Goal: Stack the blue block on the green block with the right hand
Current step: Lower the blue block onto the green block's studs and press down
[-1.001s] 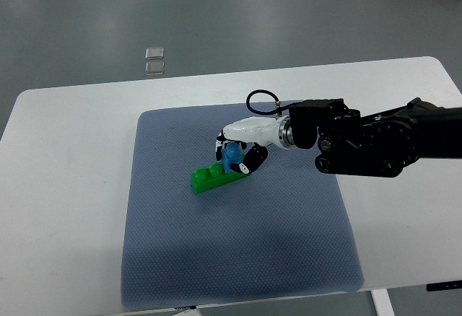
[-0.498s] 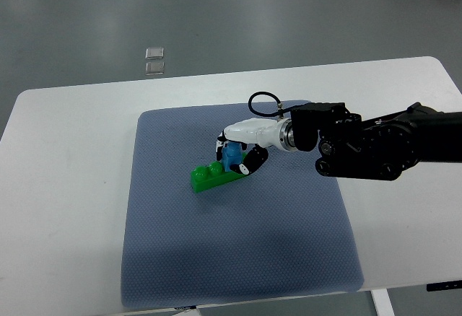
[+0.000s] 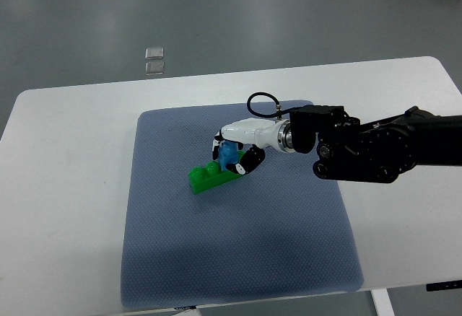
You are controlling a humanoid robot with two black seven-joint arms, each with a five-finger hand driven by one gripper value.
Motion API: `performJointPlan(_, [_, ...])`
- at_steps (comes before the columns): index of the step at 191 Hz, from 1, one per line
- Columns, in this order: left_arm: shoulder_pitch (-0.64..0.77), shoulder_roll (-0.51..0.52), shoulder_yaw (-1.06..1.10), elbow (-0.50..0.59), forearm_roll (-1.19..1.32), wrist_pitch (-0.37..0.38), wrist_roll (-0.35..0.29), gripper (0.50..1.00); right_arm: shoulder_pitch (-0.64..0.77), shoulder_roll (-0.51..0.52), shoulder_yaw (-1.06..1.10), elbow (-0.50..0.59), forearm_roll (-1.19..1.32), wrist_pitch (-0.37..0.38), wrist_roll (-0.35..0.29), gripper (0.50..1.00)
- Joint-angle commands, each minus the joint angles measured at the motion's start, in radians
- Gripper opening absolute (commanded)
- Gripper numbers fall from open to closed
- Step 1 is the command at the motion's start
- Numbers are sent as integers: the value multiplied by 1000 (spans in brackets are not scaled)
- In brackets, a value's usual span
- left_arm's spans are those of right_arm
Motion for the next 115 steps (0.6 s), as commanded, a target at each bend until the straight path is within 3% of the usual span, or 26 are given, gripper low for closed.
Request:
performJointPlan(1, [1, 0, 0, 1, 0, 0, 0, 1000, -8, 1, 2, 0, -1, -8, 16, 590])
performJointPlan(115, [1, 0, 0, 1, 0, 0, 0, 1000, -55, 2, 5, -1, -17, -74, 66, 594])
